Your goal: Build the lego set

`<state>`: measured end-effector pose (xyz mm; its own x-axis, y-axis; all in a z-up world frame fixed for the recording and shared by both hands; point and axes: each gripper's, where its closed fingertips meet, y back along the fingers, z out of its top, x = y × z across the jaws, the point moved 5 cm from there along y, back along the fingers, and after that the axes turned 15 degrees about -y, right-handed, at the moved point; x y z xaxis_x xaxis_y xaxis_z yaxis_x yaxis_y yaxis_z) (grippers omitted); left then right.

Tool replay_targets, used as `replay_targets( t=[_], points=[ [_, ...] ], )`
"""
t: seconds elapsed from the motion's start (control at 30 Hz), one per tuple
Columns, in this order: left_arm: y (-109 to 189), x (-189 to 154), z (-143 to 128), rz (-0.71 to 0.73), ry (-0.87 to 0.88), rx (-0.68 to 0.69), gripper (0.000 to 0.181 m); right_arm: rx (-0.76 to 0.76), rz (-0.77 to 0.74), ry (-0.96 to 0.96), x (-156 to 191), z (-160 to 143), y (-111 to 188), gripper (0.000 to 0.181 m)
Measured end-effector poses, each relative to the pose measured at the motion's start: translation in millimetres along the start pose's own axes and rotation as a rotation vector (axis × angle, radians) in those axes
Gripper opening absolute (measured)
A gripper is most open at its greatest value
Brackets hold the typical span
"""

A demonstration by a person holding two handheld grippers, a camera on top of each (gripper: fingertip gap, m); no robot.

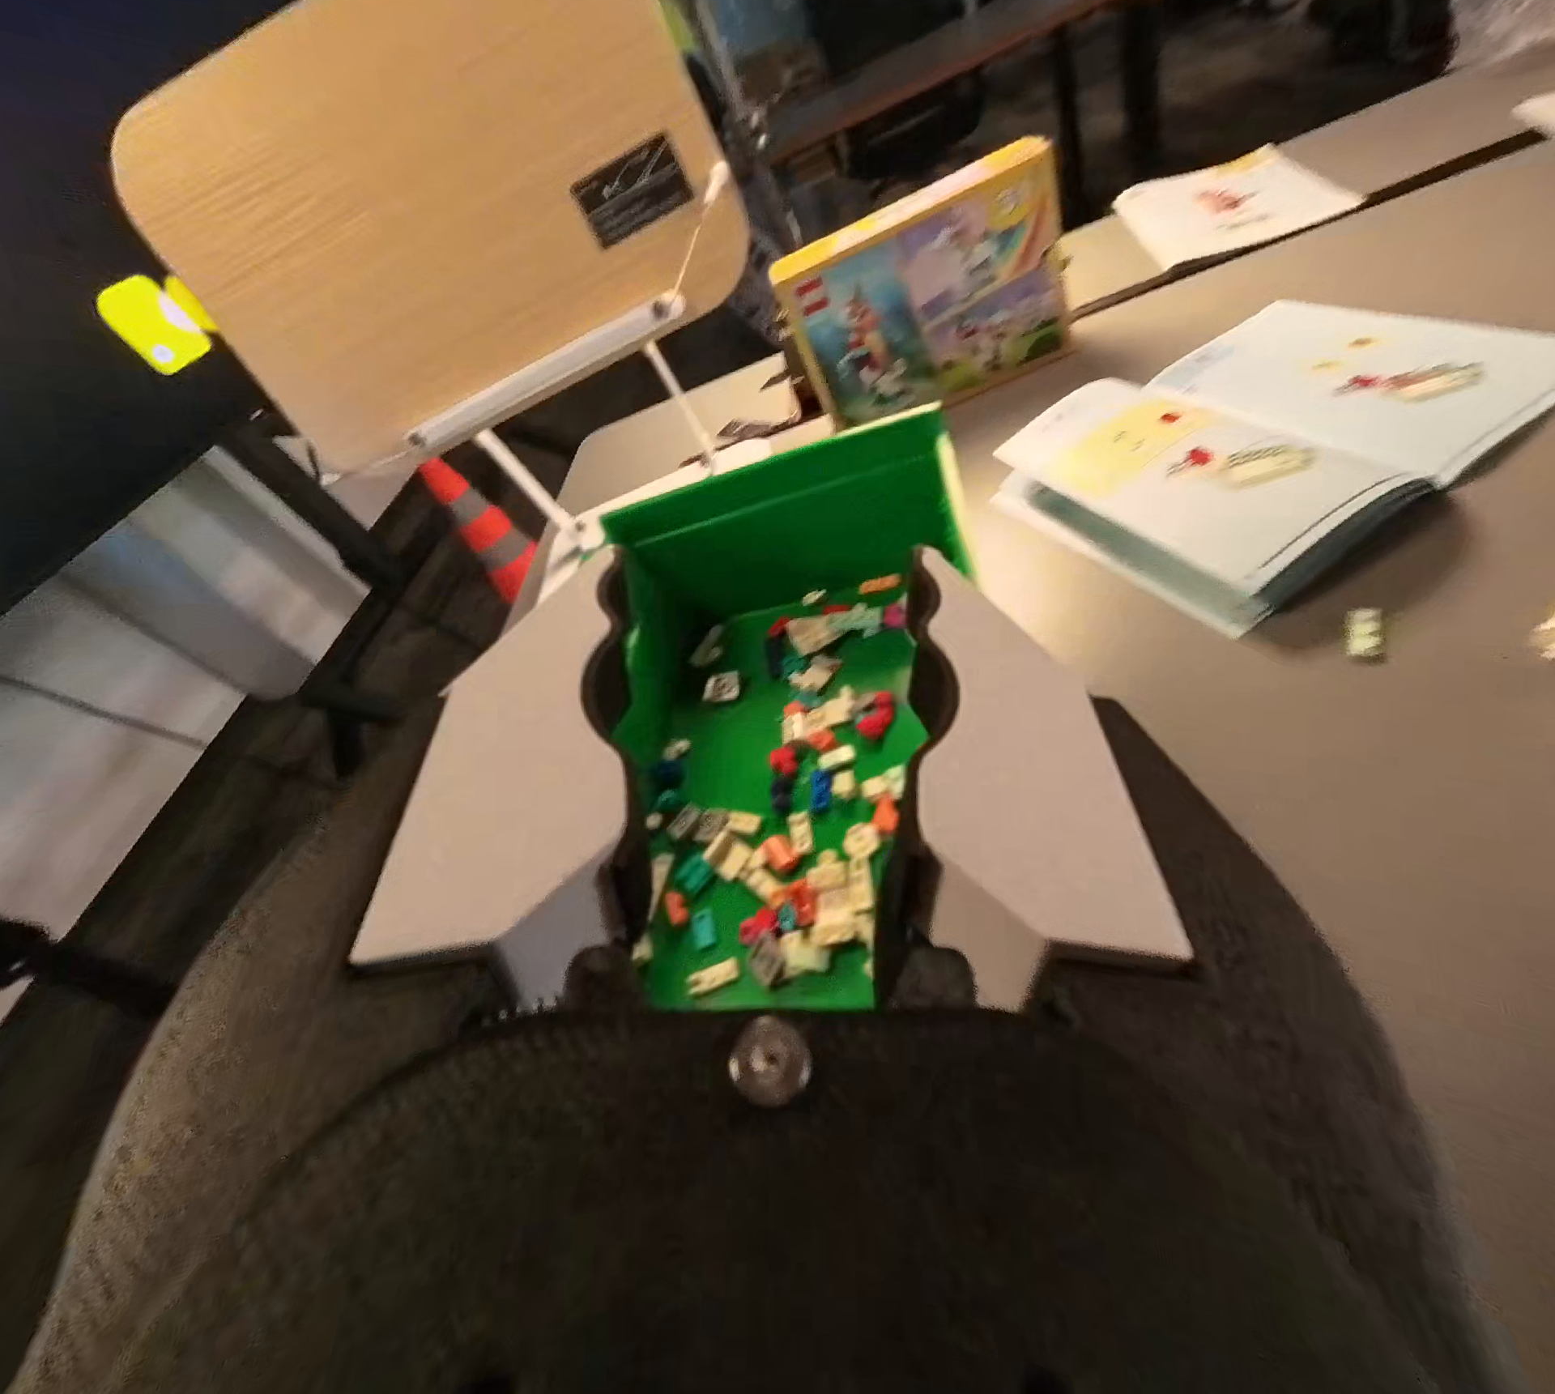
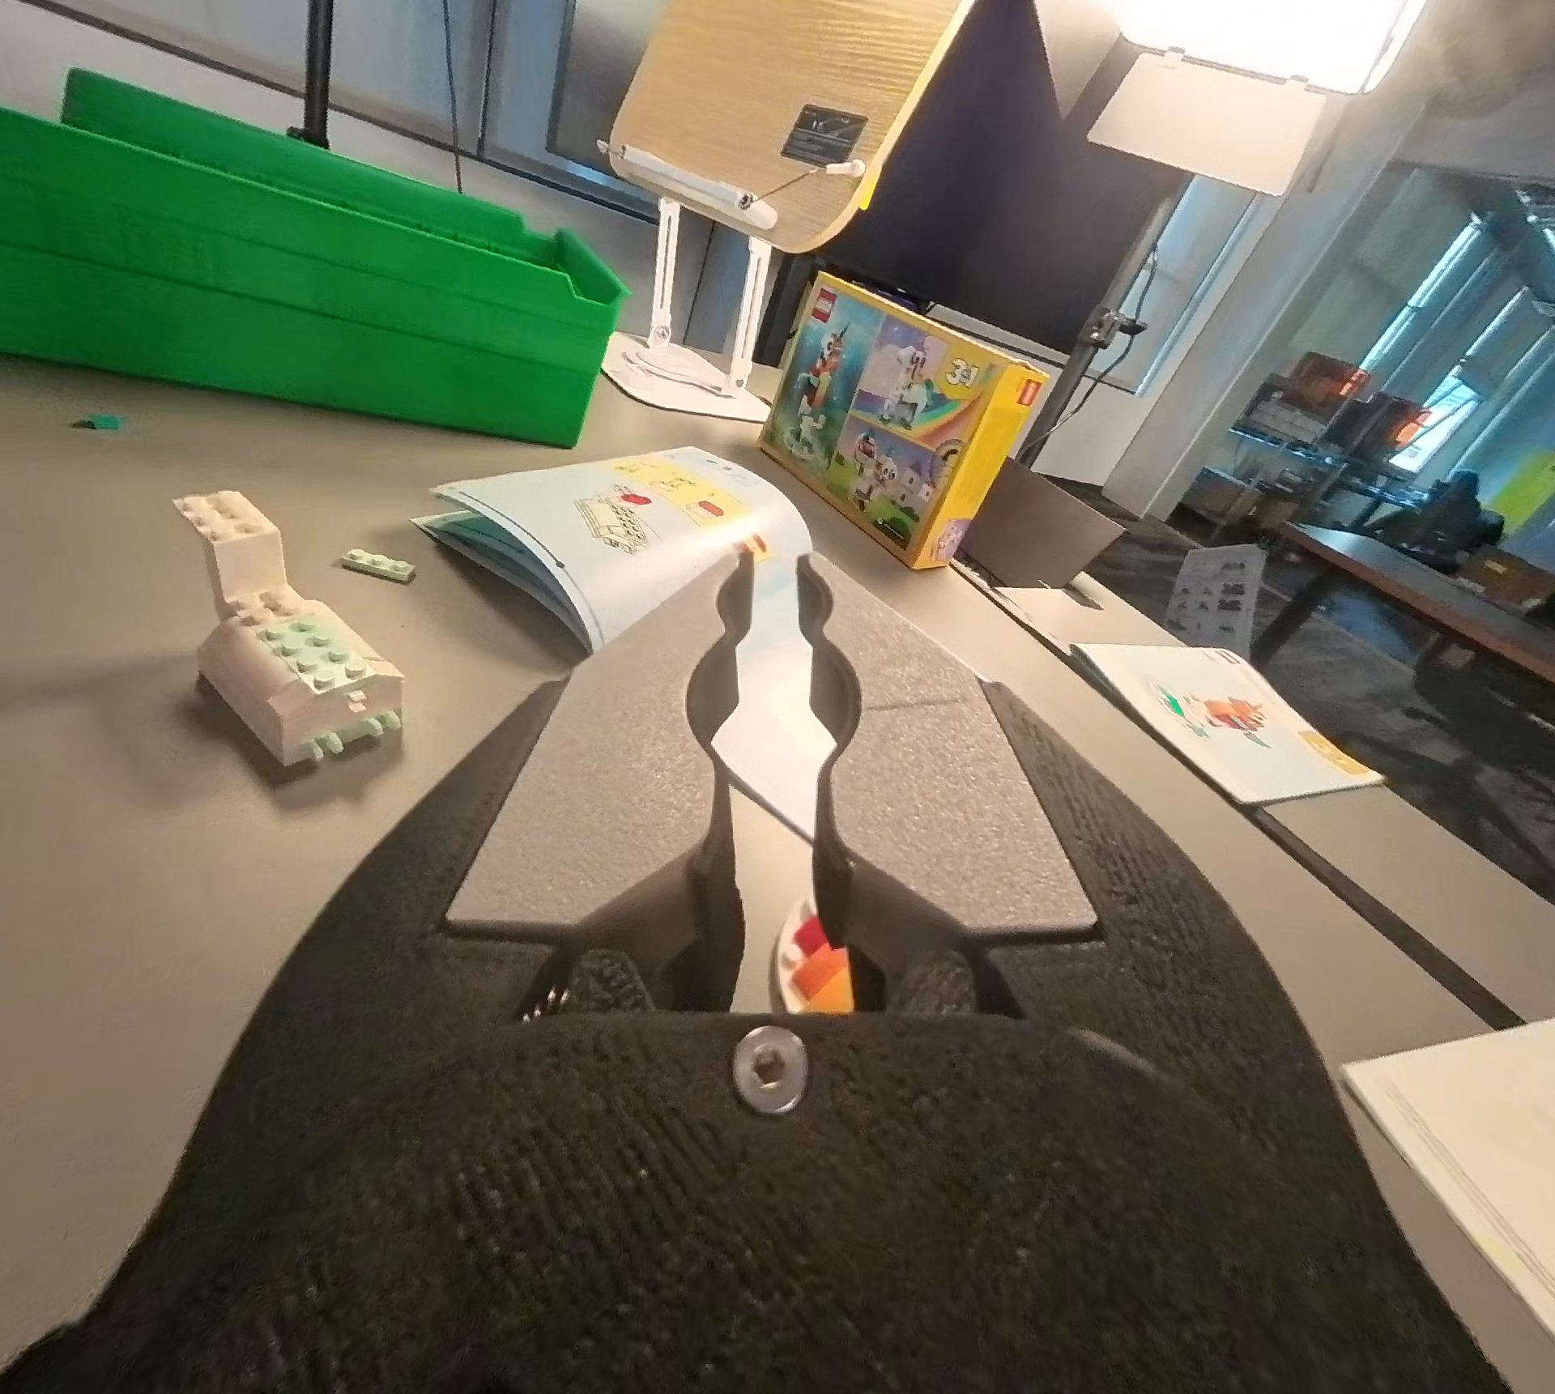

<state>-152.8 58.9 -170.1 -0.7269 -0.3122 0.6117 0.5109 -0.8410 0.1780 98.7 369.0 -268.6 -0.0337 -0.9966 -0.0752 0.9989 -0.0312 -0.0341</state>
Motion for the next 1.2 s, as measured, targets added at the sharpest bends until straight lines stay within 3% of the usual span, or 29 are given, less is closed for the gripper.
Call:
replay_targets(
  t=[0.2, 0.4, 0.63, 0.77, 0.83, 0.9, 1.0, 1.2],
  points=[
    [-15.1, 20.6, -42.2, -0.048, 0.021, 0.184, 0.064, 0.011, -0.058, 0.017, -6.6, -1.4, -1.2, 0.008],
    [-13.6, 18.2, -49.5, -0.122, 0.207, 0.089, 0.059, 0.013, -0.096, 0.017, -11.5, -1.6, -0.5, 0.008],
    [-6.1, 23.6, -64.0, -0.184, 0.283, 0.125, 0.052, 0.019, -0.106, 0.024, -12.0, -2.0, -0.9, 0.008],
    [2.0, -5.7, -67.1, -0.452, 0.348, 0.117, 0.033, 0.027, -0.105, 0.037, -10.7, -2.8, -1.7, 0.008],
    [13.5, -28.3, -57.2, -0.649, 0.433, 0.027, 0.044, 0.030, -0.106, 0.042, -10.3, -3.1, -2.0, 0.008],
    [25.0, -39.0, -49.6, -0.749, 0.550, -0.054, 0.050, 0.031, -0.107, 0.045, -10.2, -3.3, -2.1, 0.008],
    [30.8, -54.0, -60.0, -0.735, 0.573, 0.008, 0.052, 0.035, -0.106, 0.047, -10.1, -3.5, -2.4, 0.008],
    [33.8, -80.7, -67.8, -0.696, 0.507, 0.119, 0.039, 0.039, -0.104, 0.054, -9.2, -3.8, -2.8, 0.008]
  ],
)
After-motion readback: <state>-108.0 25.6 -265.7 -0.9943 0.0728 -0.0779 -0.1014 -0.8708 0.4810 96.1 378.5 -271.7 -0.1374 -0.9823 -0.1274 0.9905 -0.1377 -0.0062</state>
